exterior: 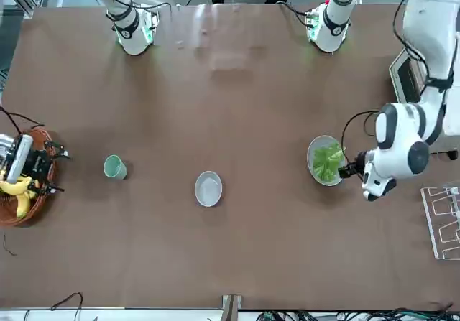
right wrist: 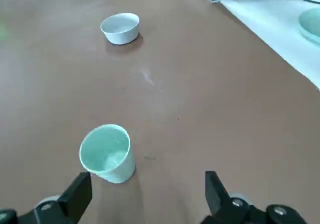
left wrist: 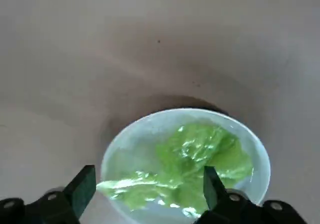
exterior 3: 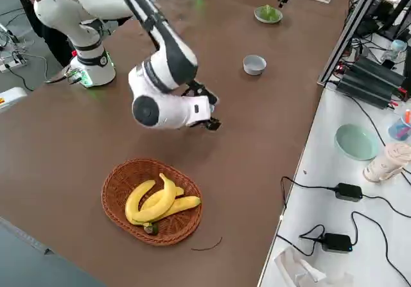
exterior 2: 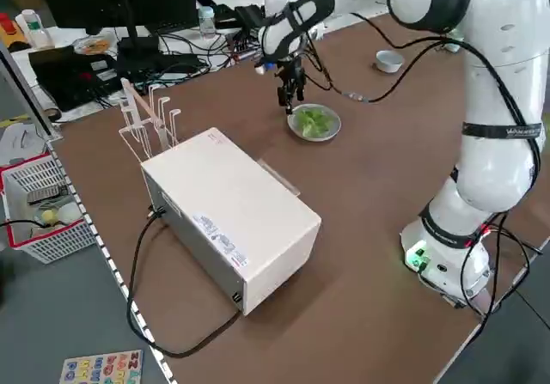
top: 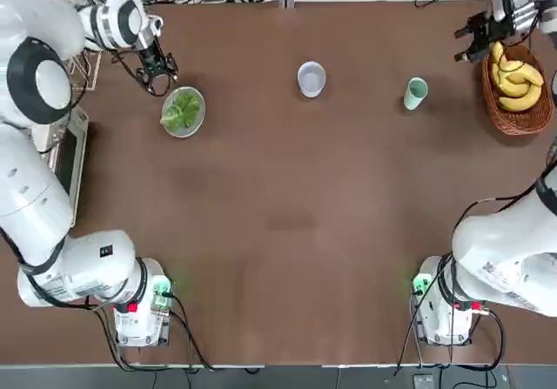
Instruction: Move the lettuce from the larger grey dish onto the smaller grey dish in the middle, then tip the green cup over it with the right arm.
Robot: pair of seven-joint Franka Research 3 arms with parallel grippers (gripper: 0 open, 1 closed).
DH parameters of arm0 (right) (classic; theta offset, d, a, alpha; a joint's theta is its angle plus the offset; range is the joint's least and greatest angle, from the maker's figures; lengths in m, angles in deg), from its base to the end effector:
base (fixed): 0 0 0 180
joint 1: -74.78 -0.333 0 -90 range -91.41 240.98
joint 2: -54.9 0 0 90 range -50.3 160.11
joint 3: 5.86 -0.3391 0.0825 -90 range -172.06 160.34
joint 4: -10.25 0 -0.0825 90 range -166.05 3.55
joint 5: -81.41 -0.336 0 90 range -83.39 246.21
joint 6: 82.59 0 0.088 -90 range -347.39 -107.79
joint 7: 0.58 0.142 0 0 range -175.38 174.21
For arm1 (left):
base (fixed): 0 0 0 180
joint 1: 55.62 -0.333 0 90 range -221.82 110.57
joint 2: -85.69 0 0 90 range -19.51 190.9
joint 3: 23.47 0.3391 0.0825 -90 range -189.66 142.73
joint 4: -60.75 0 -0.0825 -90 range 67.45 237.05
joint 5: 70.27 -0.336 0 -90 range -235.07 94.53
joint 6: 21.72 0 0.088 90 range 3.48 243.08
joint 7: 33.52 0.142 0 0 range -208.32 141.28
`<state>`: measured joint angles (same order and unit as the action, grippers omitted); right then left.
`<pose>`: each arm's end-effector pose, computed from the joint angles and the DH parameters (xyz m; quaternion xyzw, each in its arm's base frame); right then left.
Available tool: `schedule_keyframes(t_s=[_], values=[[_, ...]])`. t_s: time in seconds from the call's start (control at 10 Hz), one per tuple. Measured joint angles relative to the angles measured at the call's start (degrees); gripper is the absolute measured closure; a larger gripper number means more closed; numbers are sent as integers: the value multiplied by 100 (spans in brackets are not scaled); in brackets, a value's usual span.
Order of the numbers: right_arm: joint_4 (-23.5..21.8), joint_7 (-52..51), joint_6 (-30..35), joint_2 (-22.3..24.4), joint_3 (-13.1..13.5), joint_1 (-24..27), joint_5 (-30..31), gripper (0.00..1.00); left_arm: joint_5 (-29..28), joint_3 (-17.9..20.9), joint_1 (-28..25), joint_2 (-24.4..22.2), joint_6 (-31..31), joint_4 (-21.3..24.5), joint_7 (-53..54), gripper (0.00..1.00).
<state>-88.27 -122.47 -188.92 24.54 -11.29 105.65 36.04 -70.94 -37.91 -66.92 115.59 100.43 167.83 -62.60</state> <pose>0.5774 -0.1937 0.3032 -0.7306 -0.5480 -0.2989 0.2766 0.5797 -0.0231 0.2452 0.9645 0.2270 -0.1325 0.0234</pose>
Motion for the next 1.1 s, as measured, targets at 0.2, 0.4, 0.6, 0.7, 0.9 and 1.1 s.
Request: schedule_keyframes(t_s=[0.2,0.4,0.6,0.7,0.9,1.1], values=[[-20,-527,-20,-436,-543,655,-52,0,0,-2,226,103,228,179,-497,5],[-7,-859,-44,-720,-632,788,-71,0,0,2,259,103,255,251,-596,12],[-4,-1026,-164,-1001,-692,787,-83,0,0,14,214,100,255,279,-596,36],[5,-1139,-237,-1151,-699,787,-95,0,-12,15,216,100,255,320,-596,47],[10,-1388,-258,-1411,-728,786,-114,0,-190,6,234,97,255,462,-596,50],[6,-1600,-169,-1547,-845,786,-136,0,-262,1,234,82,255,504,-596,79]])
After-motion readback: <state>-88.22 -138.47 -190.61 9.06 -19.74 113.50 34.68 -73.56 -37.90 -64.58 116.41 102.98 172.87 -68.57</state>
